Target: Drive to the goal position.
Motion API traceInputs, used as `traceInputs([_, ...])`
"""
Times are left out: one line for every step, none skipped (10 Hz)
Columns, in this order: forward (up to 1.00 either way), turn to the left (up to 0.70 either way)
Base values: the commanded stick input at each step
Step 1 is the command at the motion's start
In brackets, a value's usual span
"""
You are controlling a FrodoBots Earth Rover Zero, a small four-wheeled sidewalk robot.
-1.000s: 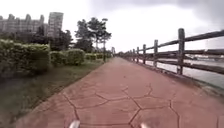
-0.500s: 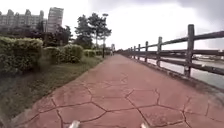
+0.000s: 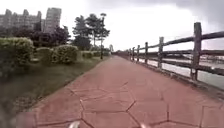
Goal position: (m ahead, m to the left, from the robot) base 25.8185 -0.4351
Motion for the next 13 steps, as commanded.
traceInputs([0.70,0.00])
traceInputs([0.70,0.00])
traceInputs([0.70,0.00])
traceInputs([0.70,0.00])
traceInputs([0.70,0.00])
traceInputs([0.70,0.00])
traceInputs([0.70,0.00])
traceInputs([0.70,0.00])
traceInputs([0.70,0.00])
traceInputs([0.70,0.00])
traceInputs([0.70,0.00])
traceInputs([0.70,0.00])
traceInputs([0.70,0.00])
